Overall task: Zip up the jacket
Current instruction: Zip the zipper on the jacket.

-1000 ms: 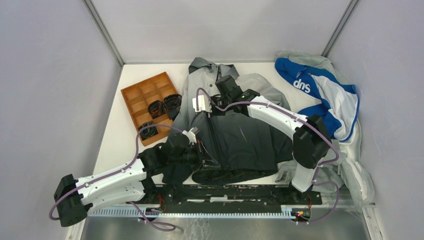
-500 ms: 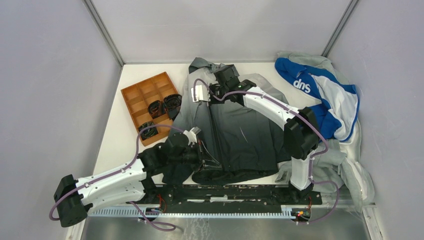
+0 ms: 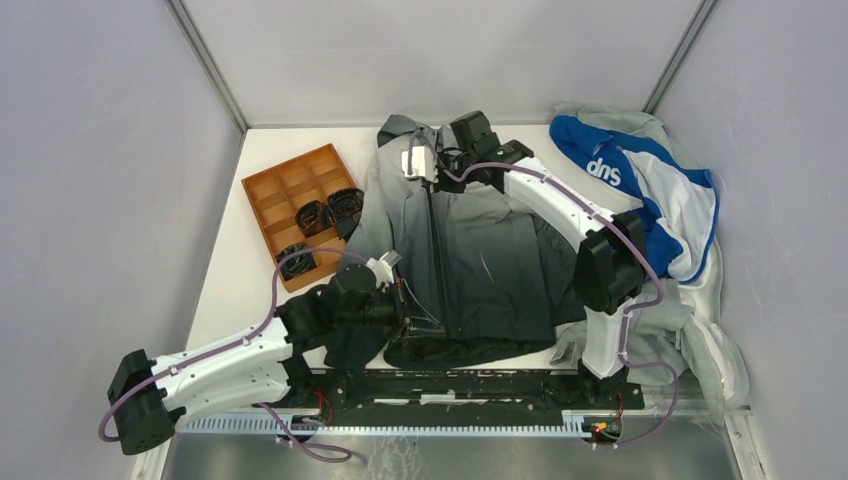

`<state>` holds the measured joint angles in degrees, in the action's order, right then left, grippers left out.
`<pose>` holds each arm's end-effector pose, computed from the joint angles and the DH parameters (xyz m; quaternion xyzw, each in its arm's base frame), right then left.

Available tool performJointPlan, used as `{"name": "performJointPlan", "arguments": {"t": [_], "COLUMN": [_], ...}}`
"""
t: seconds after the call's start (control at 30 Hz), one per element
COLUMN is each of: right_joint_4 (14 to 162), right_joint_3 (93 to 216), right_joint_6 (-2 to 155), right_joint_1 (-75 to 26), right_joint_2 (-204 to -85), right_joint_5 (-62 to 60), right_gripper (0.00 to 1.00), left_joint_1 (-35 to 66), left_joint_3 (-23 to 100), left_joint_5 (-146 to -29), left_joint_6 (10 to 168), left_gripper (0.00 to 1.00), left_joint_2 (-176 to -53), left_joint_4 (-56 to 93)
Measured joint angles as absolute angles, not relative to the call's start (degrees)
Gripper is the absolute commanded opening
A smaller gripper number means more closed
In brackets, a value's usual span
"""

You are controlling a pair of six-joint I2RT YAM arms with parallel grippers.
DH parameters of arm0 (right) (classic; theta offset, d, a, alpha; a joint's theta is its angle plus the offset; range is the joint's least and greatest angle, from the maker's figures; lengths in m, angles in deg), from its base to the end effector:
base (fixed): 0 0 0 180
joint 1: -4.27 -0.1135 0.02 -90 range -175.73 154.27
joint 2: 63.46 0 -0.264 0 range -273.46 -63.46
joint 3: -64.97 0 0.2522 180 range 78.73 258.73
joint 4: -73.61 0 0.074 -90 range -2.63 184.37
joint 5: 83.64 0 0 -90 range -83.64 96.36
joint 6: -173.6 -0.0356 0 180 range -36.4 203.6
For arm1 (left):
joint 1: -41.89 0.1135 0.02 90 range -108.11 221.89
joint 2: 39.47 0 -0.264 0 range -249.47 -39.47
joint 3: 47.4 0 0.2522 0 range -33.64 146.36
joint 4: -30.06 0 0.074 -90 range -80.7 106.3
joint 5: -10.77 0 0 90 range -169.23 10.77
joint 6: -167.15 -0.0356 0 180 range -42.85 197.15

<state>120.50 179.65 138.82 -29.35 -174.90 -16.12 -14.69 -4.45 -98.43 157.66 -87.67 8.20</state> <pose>0.3636 0.2581 0.2997 -0.6859 0.5903 0.1037 0.4127 0.0954 -0.1658 0.2382 -0.0893 0.8410 -0.5308 0.0557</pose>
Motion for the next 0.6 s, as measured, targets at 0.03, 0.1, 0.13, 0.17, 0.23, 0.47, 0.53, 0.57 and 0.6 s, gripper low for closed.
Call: {"name": "performJointPlan", "arguments": {"t": [0.03, 0.1, 0.13, 0.17, 0.23, 0.47, 0.53, 0.57, 0.6], "right_joint_4": [121.1, 120.0, 118.8, 117.6, 116.4, 114.0, 112.7, 112.6, 112.2], "right_joint_3": [179.5, 177.2, 175.0, 171.6, 164.6, 154.0, 151.0, 150.7, 149.7], "right_joint_6": [138.6, 138.7, 138.9, 139.1, 139.4, 137.9, 136.7, 136.6, 136.1], "right_joint_1": [-28.7, -27.1, -26.5, -25.9, -25.2, -27.4, -28.0, -28.0, -28.2], "right_joint_2": [-174.5, -172.5, -170.8, -168.3, -162.6, -153.2, -151.8, -151.7, -151.3], "right_joint_5": [-17.8, -20.1, -20.6, -21.1, -21.6, -25.4, -26.3, -26.3, -26.3], "right_gripper": [0.0, 0.0, 0.0, 0.0, 0.0, 0.0, 0.0, 0.0, 0.0], "left_joint_1": [-14.7, -15.2, -15.7, -16.2, -16.4, -13.4, -12.5, -12.0, -11.8], "left_joint_3": [-4.4, -4.1, -3.9, -3.3, -1.8, 9.6, 12.5, 13.7, 14.3], "left_joint_5": [-98.5, -100.2, -101.0, -101.5, -101.8, -96.6, -94.1, -92.7, -91.5], "left_joint_6": [157.6, 157.5, 157.5, 157.1, 156.0, 147.3, 144.5, 142.8, 141.7], "left_gripper": [0.4, 0.57, 0.62, 0.67, 0.73, 0.88, 0.88, 0.88, 0.88], "left_joint_2": [-87.6, -87.1, -86.8, -86.4, -85.7, -85.1, -85.9, -87.0, -87.9], "left_joint_4": [7.7, 5.1, 3.6, 1.0, -2.6, -15.8, -17.0, -16.7, -16.2]}}
